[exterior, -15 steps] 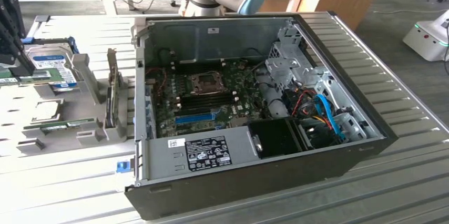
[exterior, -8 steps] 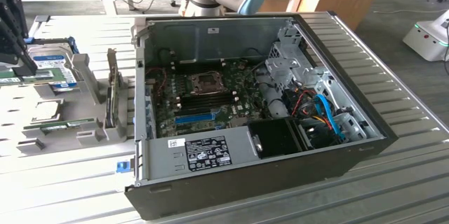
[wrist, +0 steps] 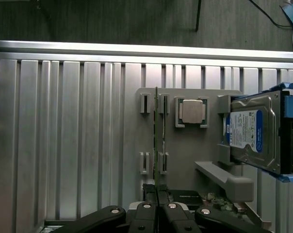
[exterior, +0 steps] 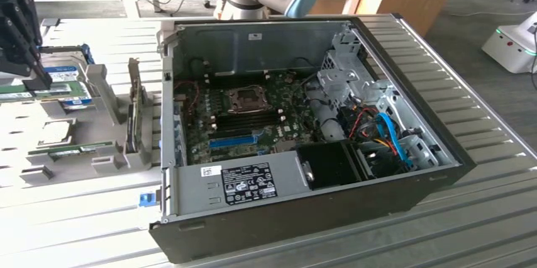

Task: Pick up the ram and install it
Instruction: 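Pick up the ram and move it above insertion slot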

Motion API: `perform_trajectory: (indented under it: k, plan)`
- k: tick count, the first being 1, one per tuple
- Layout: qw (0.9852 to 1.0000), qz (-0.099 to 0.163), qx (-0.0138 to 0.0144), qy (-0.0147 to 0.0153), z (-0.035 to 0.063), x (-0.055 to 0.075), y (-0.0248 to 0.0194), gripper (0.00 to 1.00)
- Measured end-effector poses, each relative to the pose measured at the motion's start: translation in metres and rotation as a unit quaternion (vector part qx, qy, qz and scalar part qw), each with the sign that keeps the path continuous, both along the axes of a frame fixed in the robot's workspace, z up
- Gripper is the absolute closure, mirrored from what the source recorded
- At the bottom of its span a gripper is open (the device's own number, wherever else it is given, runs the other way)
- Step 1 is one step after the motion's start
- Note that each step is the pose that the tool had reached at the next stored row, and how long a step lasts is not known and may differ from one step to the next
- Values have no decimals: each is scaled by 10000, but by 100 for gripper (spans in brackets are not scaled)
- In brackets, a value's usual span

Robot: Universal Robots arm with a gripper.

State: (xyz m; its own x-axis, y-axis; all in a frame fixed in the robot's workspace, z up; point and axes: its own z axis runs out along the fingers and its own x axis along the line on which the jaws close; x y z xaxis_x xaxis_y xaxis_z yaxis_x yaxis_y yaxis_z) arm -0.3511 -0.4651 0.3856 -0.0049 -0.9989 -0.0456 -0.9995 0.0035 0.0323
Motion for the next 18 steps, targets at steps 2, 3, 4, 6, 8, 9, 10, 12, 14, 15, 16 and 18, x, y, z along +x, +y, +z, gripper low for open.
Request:
perform_trajectory:
  k: [2, 3, 4, 6, 8, 9, 10, 12, 14, 15, 16, 18]
  plan:
    - [10000, 0, 0, 0, 0, 22, 0, 88]
    - [10000, 0, 0, 0, 0, 32, 0, 88]
    - [10000, 0, 0, 0, 0, 43, 0, 88]
    - [10000, 0, 0, 0, 0, 65, 0, 88]
    - [10000, 0, 0, 0, 0, 89, 0, 88]
    - [10000, 0, 0, 0, 0, 101, 0, 88]
    - [10000, 0, 0, 1, 0, 113, 0, 88]
    - [10000, 0, 0, 1, 0, 139, 0, 88]
    - [10000, 0, 0, 1, 0, 166, 0, 88]
    - [10000, 0, 0, 1, 0, 179, 0, 88]
    - [10000, 0, 0, 1, 0, 193, 0, 88]
    - [10000, 0, 0, 1, 0, 222, 0, 88]
